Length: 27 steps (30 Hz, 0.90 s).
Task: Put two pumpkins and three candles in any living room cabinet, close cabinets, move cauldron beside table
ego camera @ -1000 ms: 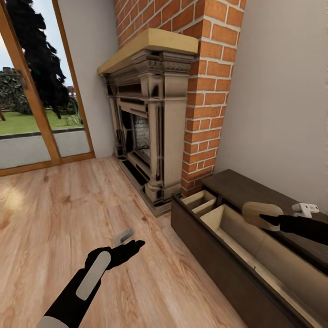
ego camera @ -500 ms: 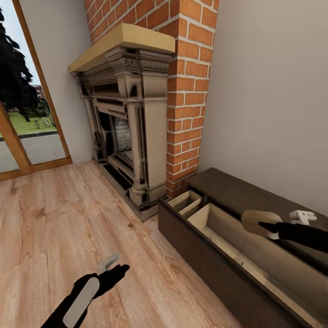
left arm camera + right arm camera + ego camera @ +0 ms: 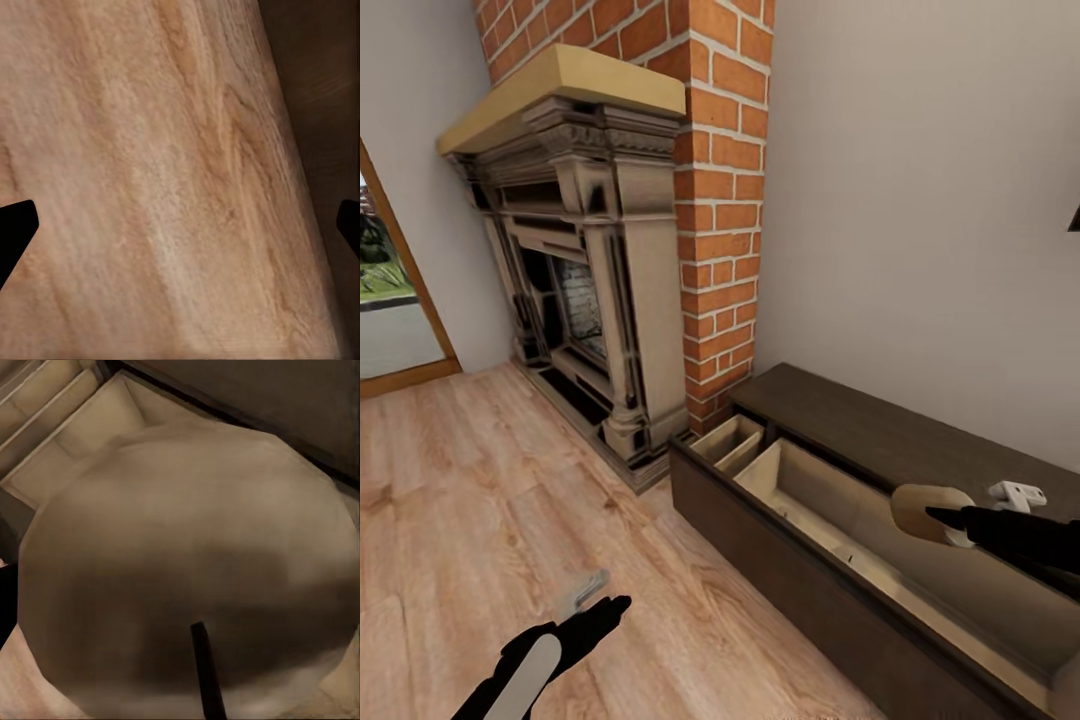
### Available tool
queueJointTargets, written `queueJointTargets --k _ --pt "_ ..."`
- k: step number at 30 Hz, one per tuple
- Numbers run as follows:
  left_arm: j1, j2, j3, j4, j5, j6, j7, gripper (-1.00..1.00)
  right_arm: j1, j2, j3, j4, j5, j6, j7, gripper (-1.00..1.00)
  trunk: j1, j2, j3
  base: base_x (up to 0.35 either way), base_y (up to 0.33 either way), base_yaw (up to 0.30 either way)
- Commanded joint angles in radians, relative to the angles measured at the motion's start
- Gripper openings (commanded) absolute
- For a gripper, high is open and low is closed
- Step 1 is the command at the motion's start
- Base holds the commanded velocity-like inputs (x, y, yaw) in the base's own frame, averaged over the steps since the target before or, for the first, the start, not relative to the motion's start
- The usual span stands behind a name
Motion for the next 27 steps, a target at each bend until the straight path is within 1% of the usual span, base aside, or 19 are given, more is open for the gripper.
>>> queueJointTargets --k 1,4,5,8,9,12,15,18,22,24,27 --pt "0.001 0.002 -0.002 -0.002 0.011 -0.002 0.01 1.0 -0.001 0.004 -0.001 0.012 0.003 0.007 0.007 -1.0 0.0 0.0 -0.001 0.0 0.0 -0.278" --pt "0.003 0.003 0.008 -0.007 0.014 -0.003 0.008 1.0 -0.001 0.007 0.0 0.031 0.007 0.007 0.007 -1.0 0.0 0.0 -0.001 0.0 0.0 -0.278" --pt "0.007 0.004 0.027 -0.017 0.017 -0.009 0.005 1.0 -0.002 0.008 0.0 0.04 0.009 0.007 0.007 -1.0 0.0 0.0 -0.001 0.0 0.0 -0.278" --pt "0.018 0.004 0.04 -0.032 0.017 -0.017 0.004 1.0 -0.002 0.008 0.0 0.044 0.011 0.007 0.007 -1.0 0.0 0.0 -0.001 0.0 0.0 -0.278" --pt "0.029 0.004 0.045 -0.051 0.016 -0.021 0.004 1.0 -0.002 0.009 0.0 0.046 0.013 0.007 0.007 -1.0 0.0 0.0 -0.001 0.0 0.0 -0.278" --pt "0.047 0.004 0.05 -0.077 0.012 -0.025 0.007 1.0 -0.001 0.009 0.001 0.05 0.015 0.007 0.006 -1.0 0.0 0.0 -0.001 0.0 0.0 -0.278" --pt "0.054 0.003 0.052 -0.086 0.009 -0.027 0.008 1.0 -0.002 0.009 0.001 0.061 0.018 0.007 0.001 -1.0 0.0 0.0 -0.001 0.0 0.0 -0.278" --pt "0.057 0.003 0.053 -0.089 0.008 -0.028 0.009 1.0 -0.003 0.009 0.002 0.077 0.025 0.007 -0.019 -1.0 0.0 0.0 -0.001 0.0 0.0 -0.278" --pt "0.06 0.004 0.053 -0.089 0.008 -0.028 0.009 1.0 -0.003 0.013 0.002 0.094 0.034 0.007 -0.075 -1.0 0.0 0.0 -0.001 0.0 0.0 -0.278" --pt "0.06 0.004 0.053 -0.089 0.008 -0.028 0.009 1.0 -0.003 0.015 0.002 0.098 0.035 0.007 -0.082 -1.0 0.0 0.0 -0.001 0.0 0.0 -0.278" --pt "0.06 0.003 0.054 -0.089 0.009 -0.029 0.009 1.0 -0.003 0.033 0.011 0.11 0.038 0.007 -0.116 -1.0 0.0 0.0 -0.001 0.0 0.0 -0.278"
